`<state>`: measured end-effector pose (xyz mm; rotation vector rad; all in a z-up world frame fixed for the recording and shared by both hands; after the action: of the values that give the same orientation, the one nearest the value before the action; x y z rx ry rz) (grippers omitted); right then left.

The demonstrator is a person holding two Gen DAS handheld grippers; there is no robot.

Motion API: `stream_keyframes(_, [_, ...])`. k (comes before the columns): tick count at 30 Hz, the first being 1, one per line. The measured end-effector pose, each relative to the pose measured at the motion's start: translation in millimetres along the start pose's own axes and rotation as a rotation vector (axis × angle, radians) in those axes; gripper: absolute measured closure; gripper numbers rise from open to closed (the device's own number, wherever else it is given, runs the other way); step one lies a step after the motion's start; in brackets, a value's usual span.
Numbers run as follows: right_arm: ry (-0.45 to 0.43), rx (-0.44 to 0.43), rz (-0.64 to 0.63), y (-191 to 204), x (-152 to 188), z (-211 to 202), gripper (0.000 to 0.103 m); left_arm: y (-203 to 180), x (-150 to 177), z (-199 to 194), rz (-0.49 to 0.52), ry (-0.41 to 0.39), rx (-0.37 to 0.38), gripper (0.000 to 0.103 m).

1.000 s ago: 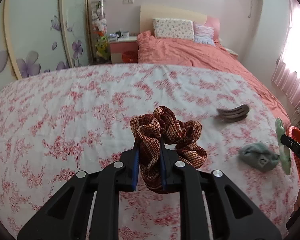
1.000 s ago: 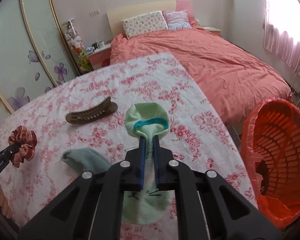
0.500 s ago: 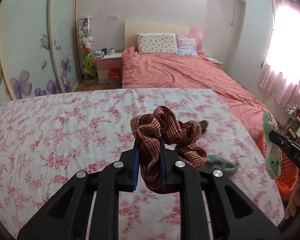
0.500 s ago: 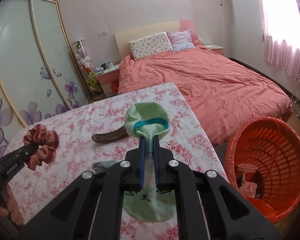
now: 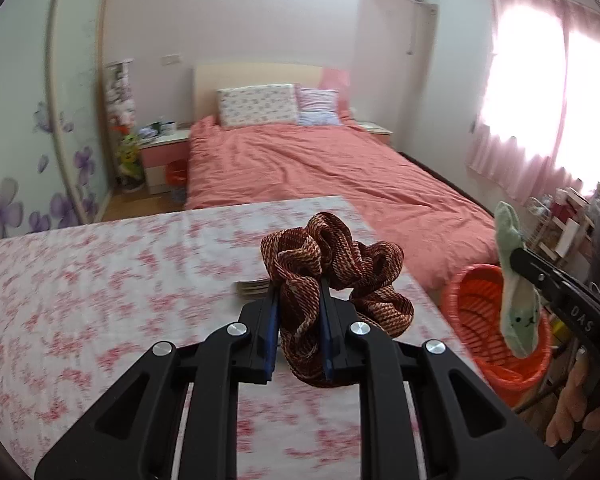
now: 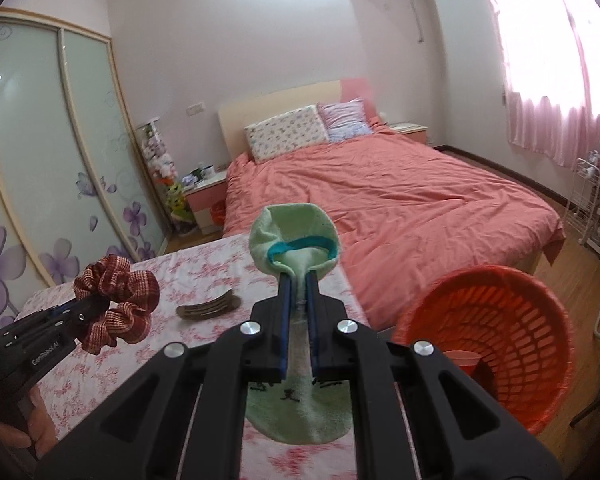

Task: Collect trash
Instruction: 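Carry the scrunchie and mint sock to the orange basket and release both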

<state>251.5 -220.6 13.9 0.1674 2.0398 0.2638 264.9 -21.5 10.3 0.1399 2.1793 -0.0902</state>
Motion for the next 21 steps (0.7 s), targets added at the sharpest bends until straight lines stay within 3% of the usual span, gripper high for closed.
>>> stream_keyframes(10, [-0.067,0.106,0.074,-78,-6,-43,0.094,-91,-3,8,0.089,0.005,0.143,0.086])
stream_keyframes(21, [-0.067,0.185,0.196,-164,5,-46,0.094,-191,22,40,0.208,0.081,0.279,0.086])
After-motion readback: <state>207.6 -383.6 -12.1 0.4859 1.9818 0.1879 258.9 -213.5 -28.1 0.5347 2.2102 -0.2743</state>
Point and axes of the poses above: each gripper's, at about its wrist camera, not at the fingertips, and z roughly the way its jaws point, y to its left, x to its underside, the point moved 5 cm from there along z, roughly the way its jaws point, and after that the axes turned 7 degrees about -x, right-handed, at the moved point
